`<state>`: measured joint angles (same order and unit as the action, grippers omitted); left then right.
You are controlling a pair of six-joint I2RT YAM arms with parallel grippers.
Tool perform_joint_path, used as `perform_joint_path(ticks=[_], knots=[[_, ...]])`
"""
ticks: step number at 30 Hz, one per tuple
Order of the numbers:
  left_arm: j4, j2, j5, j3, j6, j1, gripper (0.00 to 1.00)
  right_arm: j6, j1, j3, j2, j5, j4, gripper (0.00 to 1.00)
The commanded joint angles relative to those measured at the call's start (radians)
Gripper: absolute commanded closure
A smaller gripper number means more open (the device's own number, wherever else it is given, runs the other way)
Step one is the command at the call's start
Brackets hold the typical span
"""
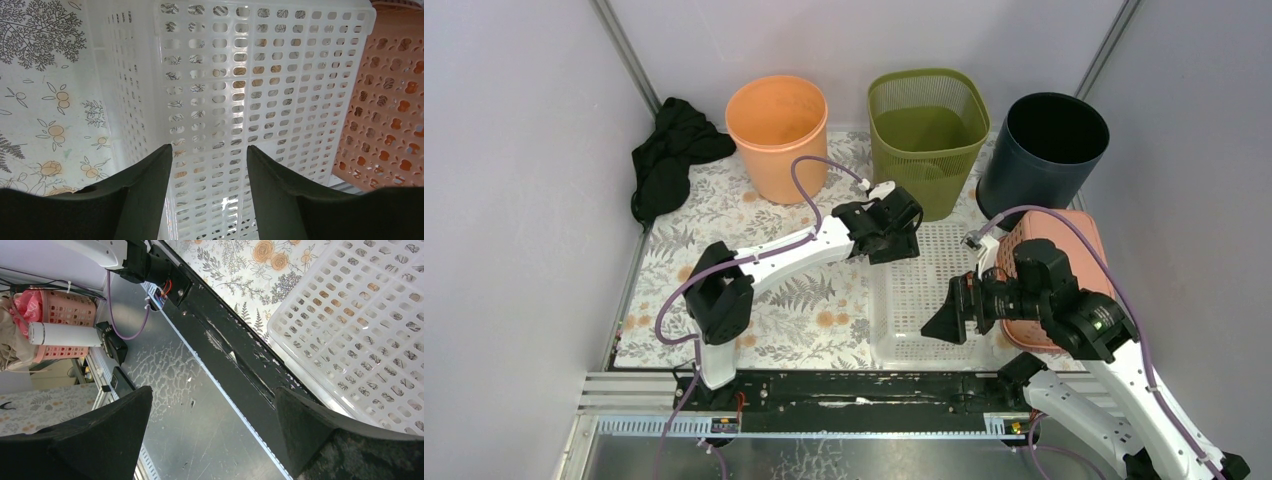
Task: Turn the large container upside down
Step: Turn the container upside down at the center of the board, then move the container to the corner of the board.
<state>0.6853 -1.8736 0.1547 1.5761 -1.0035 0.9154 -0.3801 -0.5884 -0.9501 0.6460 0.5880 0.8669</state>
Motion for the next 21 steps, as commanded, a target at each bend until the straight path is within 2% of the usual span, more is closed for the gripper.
perform_joint_path(ticks=[1,21], knots=[[0.003,0.021,0.028,0.002,0.021,-0.006,0.36,0.015,-0.007,-0.006,0.014,0.013,-0.048,0.01],[-0.102,0.156,-0.037,-0.136,0.056,-0.045,0.36,-0.057,-0.007,-0.021,0.087,-0.001,-0.087,0.01]])
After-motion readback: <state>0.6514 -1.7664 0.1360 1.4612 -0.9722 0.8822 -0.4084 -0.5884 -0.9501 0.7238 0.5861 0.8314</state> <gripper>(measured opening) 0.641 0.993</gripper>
